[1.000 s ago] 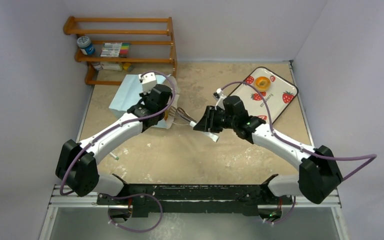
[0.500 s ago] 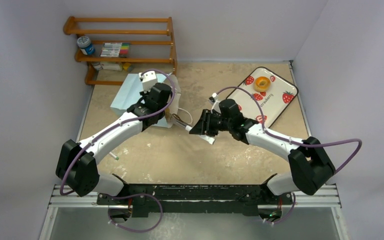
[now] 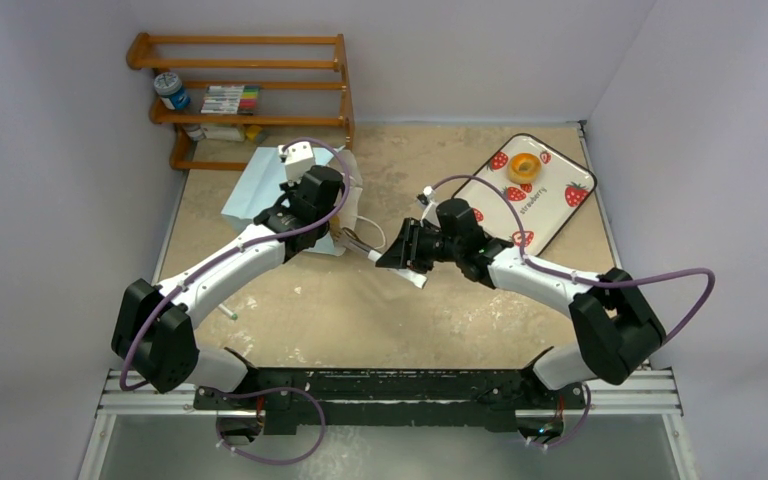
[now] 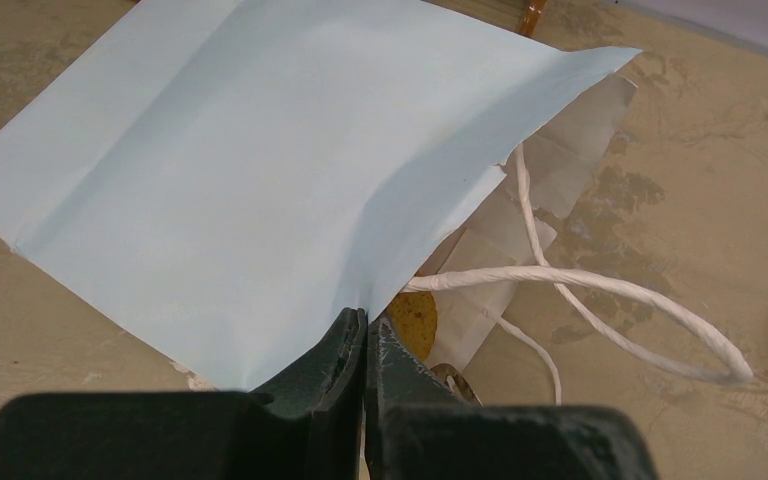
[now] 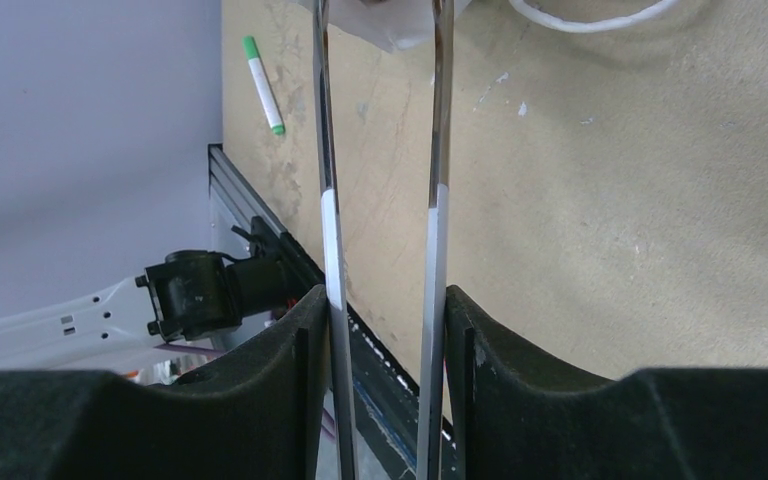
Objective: Take the fake bread out of the paper bag
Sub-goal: Take out the fake bread from the paper bag.
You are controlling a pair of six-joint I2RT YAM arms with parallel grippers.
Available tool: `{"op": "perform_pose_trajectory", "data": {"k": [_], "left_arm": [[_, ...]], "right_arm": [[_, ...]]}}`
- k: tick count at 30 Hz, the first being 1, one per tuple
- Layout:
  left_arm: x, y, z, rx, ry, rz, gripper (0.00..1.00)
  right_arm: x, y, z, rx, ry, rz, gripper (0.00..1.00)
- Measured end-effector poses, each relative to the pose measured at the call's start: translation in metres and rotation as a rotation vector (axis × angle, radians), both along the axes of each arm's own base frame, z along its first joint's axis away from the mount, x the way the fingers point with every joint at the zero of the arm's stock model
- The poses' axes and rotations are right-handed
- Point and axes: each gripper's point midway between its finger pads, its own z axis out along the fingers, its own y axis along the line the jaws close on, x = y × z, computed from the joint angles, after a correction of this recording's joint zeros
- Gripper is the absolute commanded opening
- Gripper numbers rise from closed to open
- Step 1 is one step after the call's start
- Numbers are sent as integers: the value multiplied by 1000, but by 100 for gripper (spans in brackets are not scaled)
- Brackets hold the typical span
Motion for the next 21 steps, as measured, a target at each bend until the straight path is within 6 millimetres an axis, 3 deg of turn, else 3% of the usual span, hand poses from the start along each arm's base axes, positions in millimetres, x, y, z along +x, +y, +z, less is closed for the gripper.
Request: {"op": "perform_pose_trajectory", "data": {"k": [21], "left_arm": [[0, 0, -1, 1, 3, -2, 0]], "right_arm": [[0, 1, -13, 11, 34, -17, 45]]}}
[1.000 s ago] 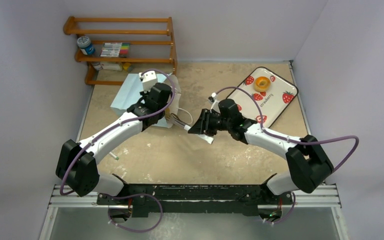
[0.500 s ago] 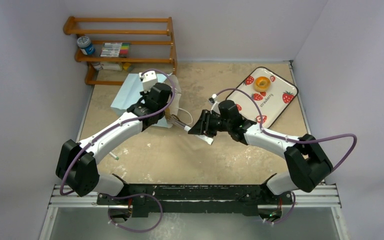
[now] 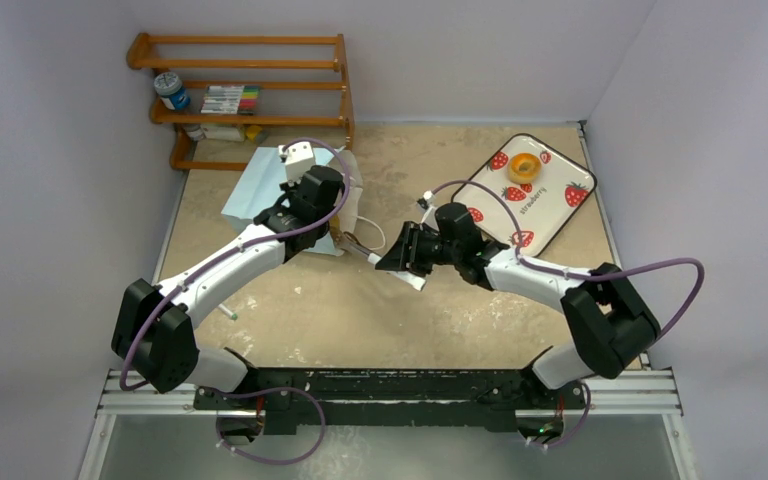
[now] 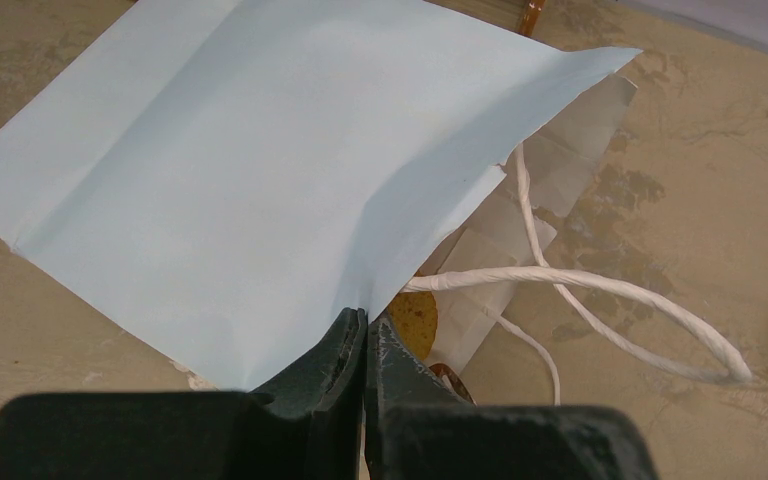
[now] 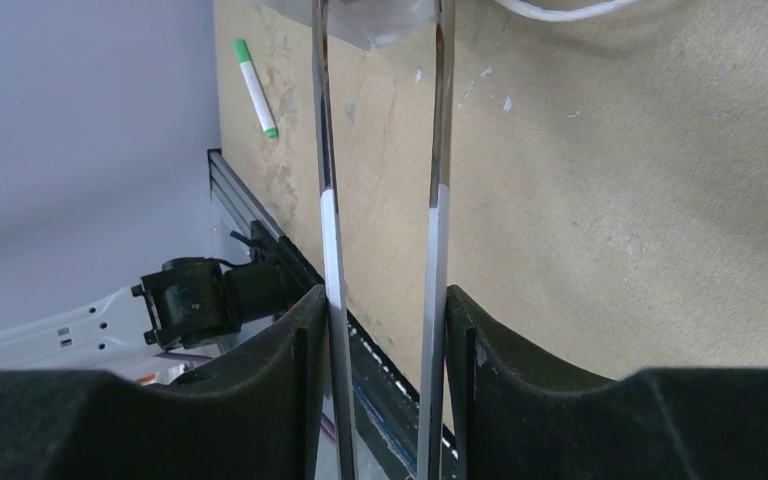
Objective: Take the fake bread out of the paper bag
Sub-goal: Take out the fake bread from the paper bag.
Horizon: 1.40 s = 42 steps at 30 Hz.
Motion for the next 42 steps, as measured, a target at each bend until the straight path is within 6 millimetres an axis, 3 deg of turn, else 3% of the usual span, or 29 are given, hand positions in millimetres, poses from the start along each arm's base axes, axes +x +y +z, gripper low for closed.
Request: {"op": "perform_pose_trajectory", "data": {"k": [22, 30, 36, 42], "left_arm": [[-1, -2, -2, 1, 12, -17, 0], [-2, -2, -3, 2, 18, -21, 0], [-2, 0, -2, 5, 12, -5, 0], [1, 9, 9, -2, -23, 65, 0]], "right_arm": [[7, 20, -24, 97, 73, 8, 45], [10, 25, -30, 117, 82, 14, 27], [7, 22, -25, 106, 71, 17, 19], [-1, 13, 4, 98, 25, 20, 18]]}}
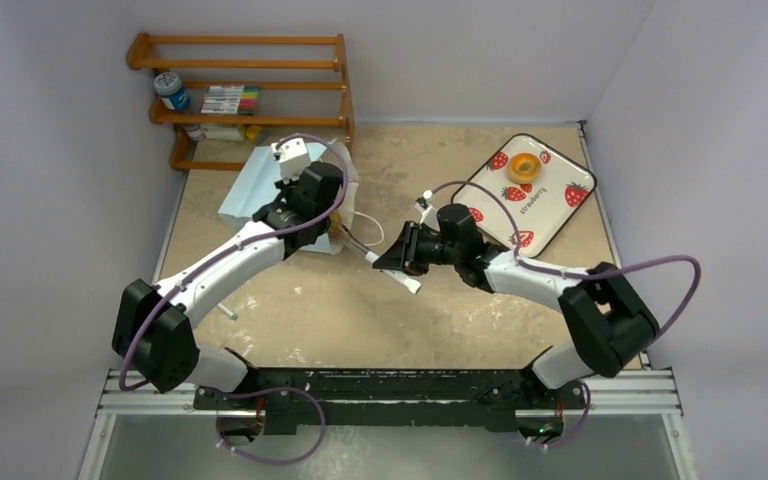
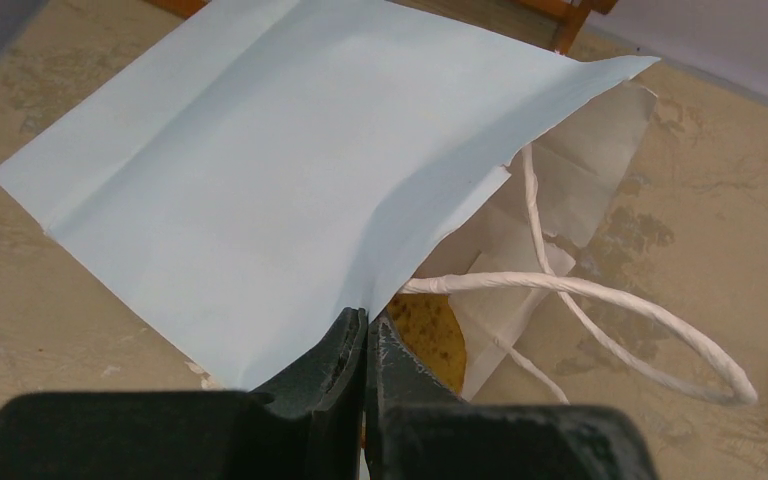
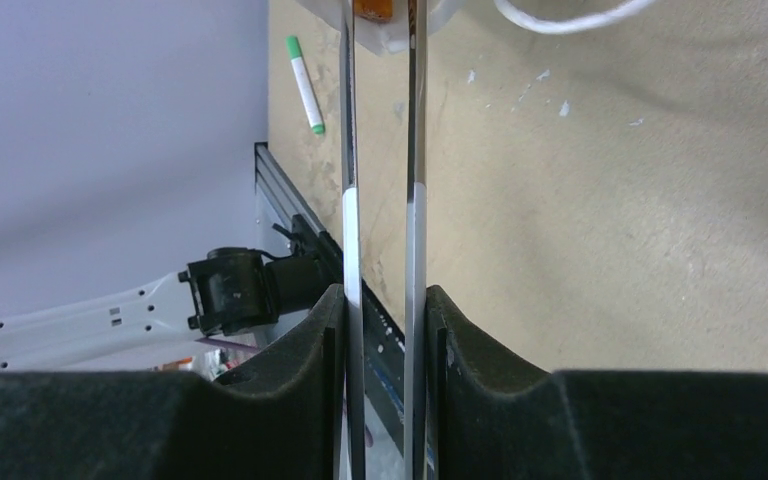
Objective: Take the fake bread out of the paper bag
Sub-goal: Take out the fake bread from the paper bag.
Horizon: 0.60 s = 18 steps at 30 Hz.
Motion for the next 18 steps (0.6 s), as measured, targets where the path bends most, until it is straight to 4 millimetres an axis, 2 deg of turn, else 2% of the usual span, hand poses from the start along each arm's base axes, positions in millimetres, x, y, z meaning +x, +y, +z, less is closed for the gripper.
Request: {"op": "perform_pose_trajectory", "data": {"k": [4, 7, 13, 18], "left_arm": [[5, 6, 9, 0, -27, 64, 0], [10, 6, 9, -2, -33, 98, 0], [16, 3, -2, -11, -23, 127, 0], [18, 1, -11, -19, -13, 138, 0]], "right_arm": [[-7, -9, 17, -10, -27, -14, 18], [-14, -20, 26, -26, -40, -37, 18], [-24, -42, 46, -56, -70, -111, 17], [-23, -56, 56, -77, -100, -178, 17]]}}
